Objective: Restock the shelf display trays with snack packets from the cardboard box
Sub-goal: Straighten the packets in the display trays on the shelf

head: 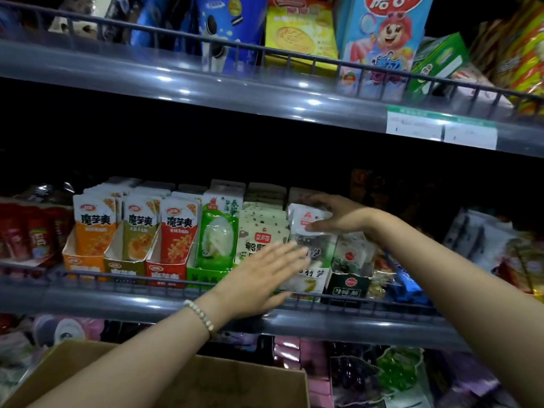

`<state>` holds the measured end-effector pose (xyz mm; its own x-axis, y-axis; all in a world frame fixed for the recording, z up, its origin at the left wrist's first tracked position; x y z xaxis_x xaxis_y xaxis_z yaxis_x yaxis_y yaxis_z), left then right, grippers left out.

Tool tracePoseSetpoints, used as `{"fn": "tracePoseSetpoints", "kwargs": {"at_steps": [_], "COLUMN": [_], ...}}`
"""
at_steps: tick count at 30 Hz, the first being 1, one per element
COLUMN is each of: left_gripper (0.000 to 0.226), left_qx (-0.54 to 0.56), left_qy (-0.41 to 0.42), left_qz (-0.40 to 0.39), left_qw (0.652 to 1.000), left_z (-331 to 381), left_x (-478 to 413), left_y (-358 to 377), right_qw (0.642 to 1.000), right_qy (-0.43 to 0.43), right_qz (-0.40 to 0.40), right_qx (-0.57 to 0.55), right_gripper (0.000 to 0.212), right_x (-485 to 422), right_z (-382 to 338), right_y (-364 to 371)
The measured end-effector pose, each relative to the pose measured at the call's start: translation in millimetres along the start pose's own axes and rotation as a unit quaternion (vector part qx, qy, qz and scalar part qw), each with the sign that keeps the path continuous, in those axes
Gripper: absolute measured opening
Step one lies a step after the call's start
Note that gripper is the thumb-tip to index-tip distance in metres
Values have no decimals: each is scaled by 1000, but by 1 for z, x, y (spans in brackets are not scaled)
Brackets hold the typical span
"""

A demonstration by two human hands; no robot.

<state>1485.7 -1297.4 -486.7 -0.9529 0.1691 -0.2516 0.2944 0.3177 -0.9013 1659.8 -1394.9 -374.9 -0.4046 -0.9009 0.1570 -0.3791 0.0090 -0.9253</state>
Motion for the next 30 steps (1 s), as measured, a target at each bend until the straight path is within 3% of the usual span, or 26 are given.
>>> {"fn": "tracePoseSetpoints", "kwargs": {"at_steps": [2,11,15,21,27,30], "left_gripper": [65,61,66,74,72,70], "left_qx": [15,20,8,30,20,11], "left_qy": [8,-17,-26,-38,-50,-50], "left_qz": [-57,25,26,4,13,29], "left_qw": [998,999,999,999,998,998], "left_z": [8,13,15,22,24,25], "left_x": [-14,-28,-27,-24,-25,-24], "left_y": [4,17,20,24,23,25], "right_qw": [1000,995,997,995,981,969], "right_qy": [5,82,68,-7,-1,-25], "right_qz": [2,-46,-36,68,192,244], "right_qx": [5,28,15,-79,5,15], "right_gripper": [79,110,90,31,9,13], "right_x": [-8,-48,-47,-35,-15,-3], "right_z": [9,27,29,29,13,10], "right_y": [-1,-1,0,15,18,21]}}
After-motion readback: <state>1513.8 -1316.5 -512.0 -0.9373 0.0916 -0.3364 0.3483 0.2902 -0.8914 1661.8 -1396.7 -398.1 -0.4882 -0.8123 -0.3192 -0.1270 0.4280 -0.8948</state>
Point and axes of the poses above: each hand's wrist, its own x-axis away from the middle knuckle, its own y-axis out of the palm, z = x × y, the point moved 2 cm from there along -x, towards the middle knuckle, and after that the axes turned 11 degrees about -z, right-handed, at the moved point
